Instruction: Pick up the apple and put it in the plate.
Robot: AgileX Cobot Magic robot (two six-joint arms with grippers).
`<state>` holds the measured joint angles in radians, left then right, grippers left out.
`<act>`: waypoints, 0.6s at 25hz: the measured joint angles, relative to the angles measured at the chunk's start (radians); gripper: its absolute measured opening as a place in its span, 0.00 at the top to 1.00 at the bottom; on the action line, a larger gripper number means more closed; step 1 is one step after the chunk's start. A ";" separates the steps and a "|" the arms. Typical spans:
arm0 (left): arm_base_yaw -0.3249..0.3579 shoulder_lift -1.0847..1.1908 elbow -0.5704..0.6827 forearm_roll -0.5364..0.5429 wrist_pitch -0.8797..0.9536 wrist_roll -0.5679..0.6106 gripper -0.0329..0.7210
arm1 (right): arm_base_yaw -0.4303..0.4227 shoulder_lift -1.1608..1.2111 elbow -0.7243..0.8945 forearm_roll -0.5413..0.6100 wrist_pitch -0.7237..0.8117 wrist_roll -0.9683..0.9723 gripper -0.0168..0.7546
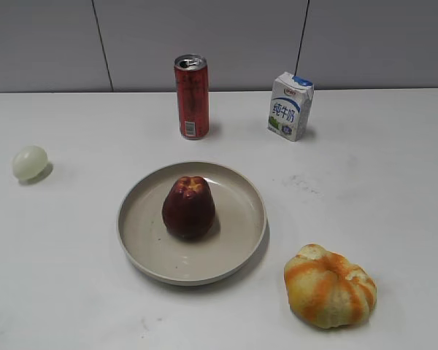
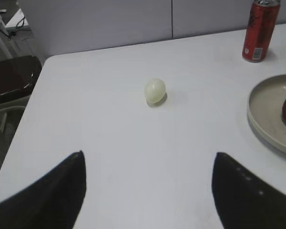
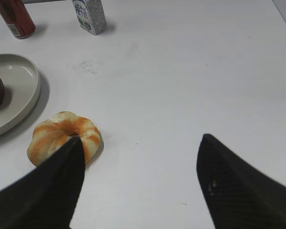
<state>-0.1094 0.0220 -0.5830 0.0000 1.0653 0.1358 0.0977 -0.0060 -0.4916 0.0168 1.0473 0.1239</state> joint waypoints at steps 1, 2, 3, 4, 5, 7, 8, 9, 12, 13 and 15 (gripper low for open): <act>0.000 0.000 0.015 0.000 0.000 0.000 0.13 | 0.000 0.000 0.000 0.000 0.000 0.000 0.22; 0.000 0.000 0.038 0.000 -0.001 0.000 0.14 | 0.000 0.000 0.000 0.000 0.000 0.000 0.22; 0.000 -0.001 0.060 -0.006 -0.006 0.000 0.14 | 0.000 0.000 0.000 0.000 0.000 0.000 0.22; 0.000 -0.001 0.070 -0.011 -0.006 0.000 0.15 | 0.000 0.000 0.000 0.000 0.000 0.000 0.22; 0.000 0.000 0.075 -0.013 -0.008 0.000 0.16 | 0.000 0.000 0.000 0.000 0.000 0.000 0.22; 0.000 0.002 0.079 -0.016 -0.014 0.000 0.17 | 0.000 0.000 0.000 0.000 0.000 0.000 0.22; 0.000 0.005 0.079 -0.016 -0.014 0.000 0.18 | 0.000 0.000 0.000 0.000 0.000 0.000 0.22; 0.000 0.009 0.079 -0.017 -0.016 0.000 0.18 | 0.000 0.000 0.000 0.000 0.000 0.000 0.22; 0.000 0.012 0.079 -0.020 -0.018 0.000 0.18 | 0.000 0.000 0.000 0.000 0.000 0.000 0.22; 0.000 0.012 0.079 -0.021 -0.018 0.000 0.18 | 0.000 0.000 0.000 0.000 0.000 0.000 0.22; 0.000 0.012 0.079 -0.023 -0.018 0.000 0.18 | 0.000 0.000 0.000 0.000 0.000 0.000 0.22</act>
<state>-0.1094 0.0343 -0.5035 -0.0233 1.0470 0.1358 0.0977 -0.0060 -0.4916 0.0168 1.0473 0.1239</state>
